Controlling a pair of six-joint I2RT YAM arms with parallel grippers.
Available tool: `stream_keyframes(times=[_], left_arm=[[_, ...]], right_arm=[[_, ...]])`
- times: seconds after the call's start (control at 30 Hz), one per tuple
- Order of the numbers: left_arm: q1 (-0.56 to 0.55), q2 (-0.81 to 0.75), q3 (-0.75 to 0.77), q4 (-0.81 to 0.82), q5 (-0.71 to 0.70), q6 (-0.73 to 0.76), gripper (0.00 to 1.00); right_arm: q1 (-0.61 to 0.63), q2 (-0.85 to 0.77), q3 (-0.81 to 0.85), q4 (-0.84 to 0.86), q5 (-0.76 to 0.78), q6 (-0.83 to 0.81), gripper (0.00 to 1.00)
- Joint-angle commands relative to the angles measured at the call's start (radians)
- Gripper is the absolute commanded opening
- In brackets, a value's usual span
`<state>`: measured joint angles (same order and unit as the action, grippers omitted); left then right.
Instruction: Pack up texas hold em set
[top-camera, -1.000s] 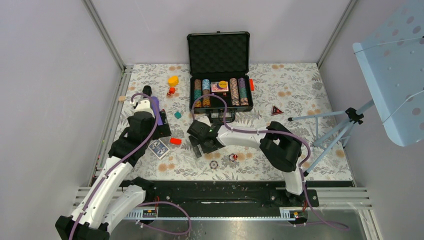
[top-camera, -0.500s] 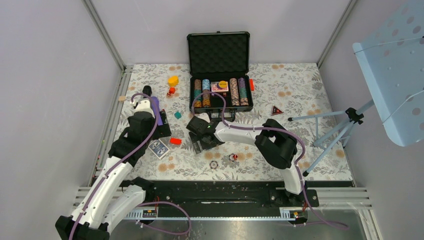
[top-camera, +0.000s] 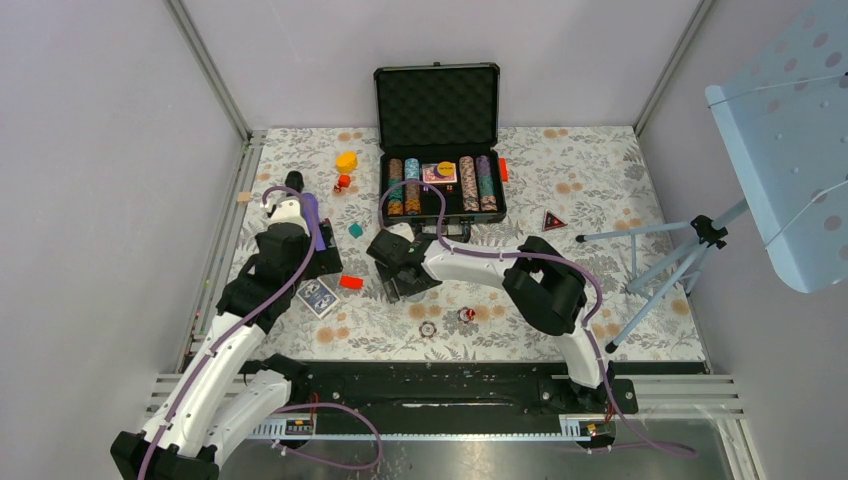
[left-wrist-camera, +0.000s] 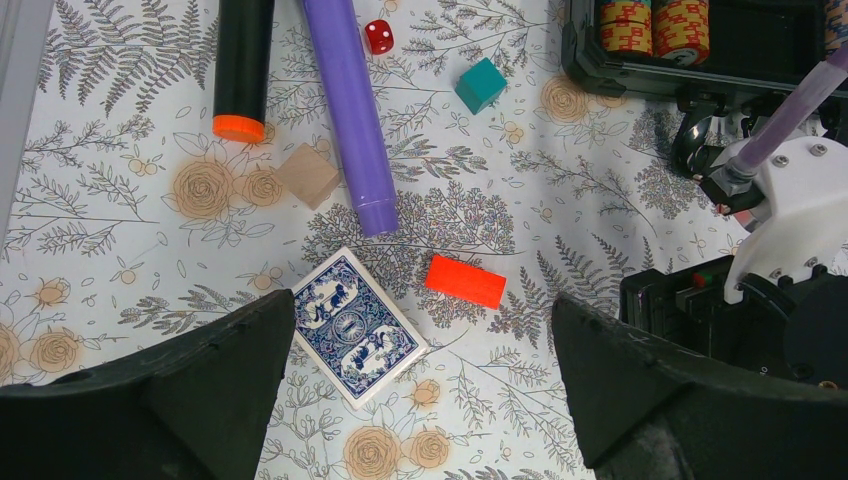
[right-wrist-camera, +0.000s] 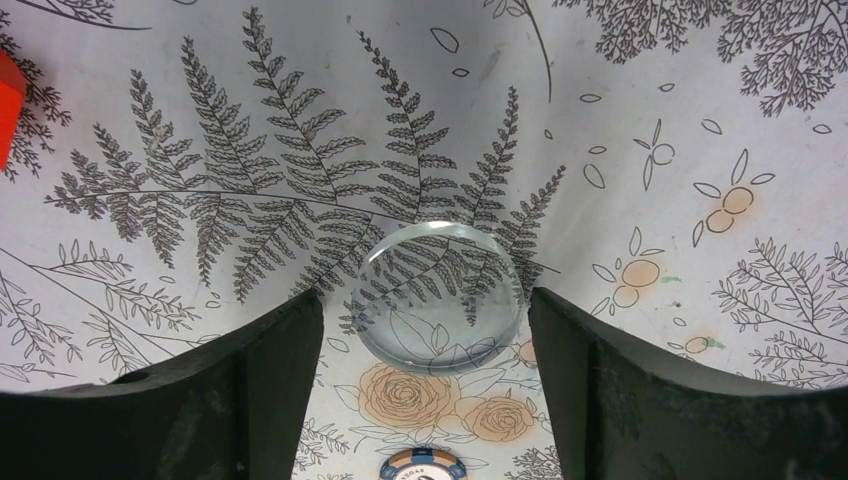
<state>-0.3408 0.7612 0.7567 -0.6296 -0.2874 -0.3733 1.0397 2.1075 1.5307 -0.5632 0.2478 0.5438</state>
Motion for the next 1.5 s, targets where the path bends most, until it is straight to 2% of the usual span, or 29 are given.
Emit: stream_keyframes(times=[0.0, 0.4, 0.63, 1.1, 1.27, 1.47], left_arm=[[-0.002, -0.008, 0.013, 0.036, 0.002, 0.008, 0.99], [-0.002, -0.008, 0.012, 0.037, 0.005, 0.01, 0.99], [-0.002, -0.011, 0.012, 0.037, 0.006, 0.01, 0.99], [-0.003, -0.01, 0.01, 0.039, 0.009, 0.011, 0.99], [-0.002, -0.008, 0.01, 0.037, 0.01, 0.011, 0.99], [-0.002, -0.007, 0.009, 0.039, 0.012, 0.013, 0.99]], right_arm=[[-0.004, 0.073, -0.009, -0.048, 0.021, 0.004, 0.79], [-0.004, 0.067, -0.015, -0.067, 0.053, 0.001, 0.57], [-0.019, -0.003, -0.003, -0.067, 0.031, -0.015, 0.54], [-0.125, -0.159, 0.035, -0.096, -0.005, -0.05, 0.55], [-0.206, -0.152, 0.142, -0.143, 0.001, -0.104, 0.55], [-0.32, -0.006, 0.456, -0.243, 0.003, -0.19, 0.55]])
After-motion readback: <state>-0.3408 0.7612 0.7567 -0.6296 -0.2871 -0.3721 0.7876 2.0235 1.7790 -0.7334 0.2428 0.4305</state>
